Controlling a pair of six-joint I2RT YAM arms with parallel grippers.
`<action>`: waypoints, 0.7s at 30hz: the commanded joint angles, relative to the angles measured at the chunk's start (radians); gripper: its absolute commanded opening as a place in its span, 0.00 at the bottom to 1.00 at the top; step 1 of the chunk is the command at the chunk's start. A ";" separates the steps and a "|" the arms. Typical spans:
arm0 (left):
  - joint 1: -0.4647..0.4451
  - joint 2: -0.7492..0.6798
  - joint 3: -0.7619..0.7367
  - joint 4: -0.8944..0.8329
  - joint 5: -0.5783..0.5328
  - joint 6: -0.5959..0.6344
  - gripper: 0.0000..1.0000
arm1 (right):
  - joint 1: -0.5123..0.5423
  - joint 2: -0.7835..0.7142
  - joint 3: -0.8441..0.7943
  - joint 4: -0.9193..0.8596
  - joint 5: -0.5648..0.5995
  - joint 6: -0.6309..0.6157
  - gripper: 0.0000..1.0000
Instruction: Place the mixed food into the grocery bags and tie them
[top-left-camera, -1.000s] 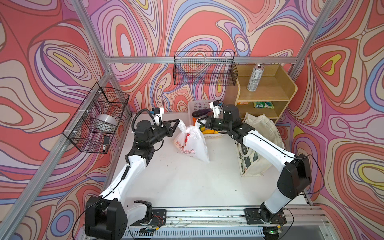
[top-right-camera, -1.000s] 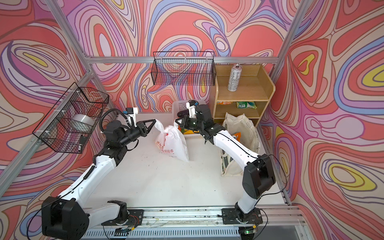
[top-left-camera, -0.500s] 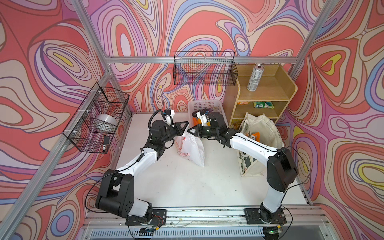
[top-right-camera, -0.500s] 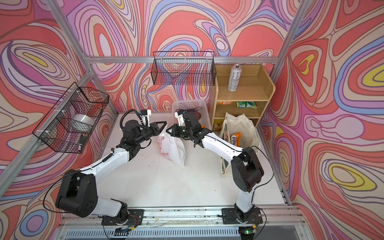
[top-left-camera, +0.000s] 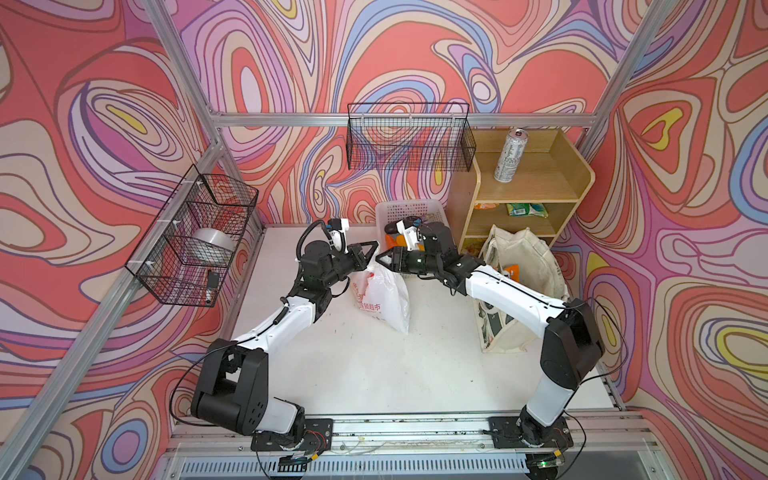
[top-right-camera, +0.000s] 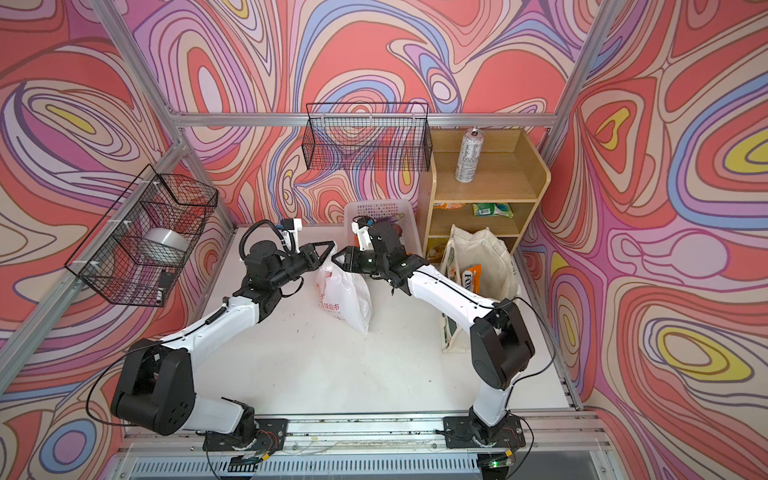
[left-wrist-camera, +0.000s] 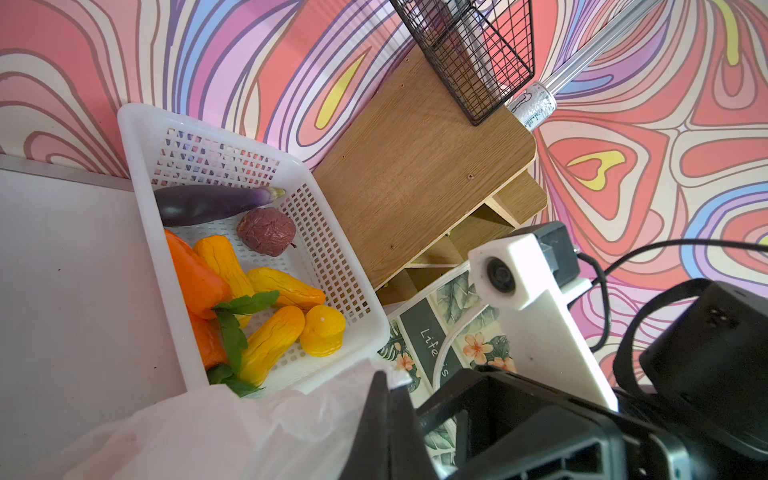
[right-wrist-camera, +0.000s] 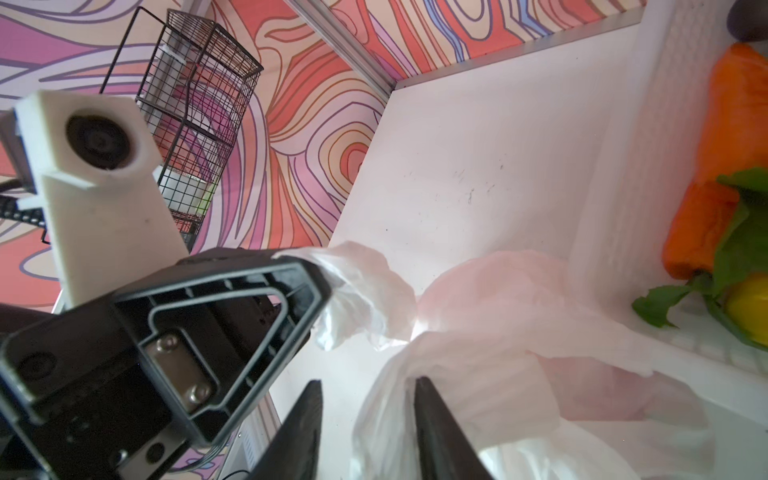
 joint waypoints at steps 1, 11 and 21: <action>-0.009 -0.022 -0.007 0.037 0.014 -0.014 0.00 | 0.001 -0.053 -0.047 0.028 0.027 -0.002 0.48; -0.030 -0.017 0.029 0.013 0.033 -0.036 0.02 | 0.024 -0.072 -0.109 0.104 0.124 0.000 0.56; -0.058 -0.005 0.065 -0.011 0.037 -0.041 0.02 | 0.048 0.004 -0.039 0.097 0.148 -0.026 0.57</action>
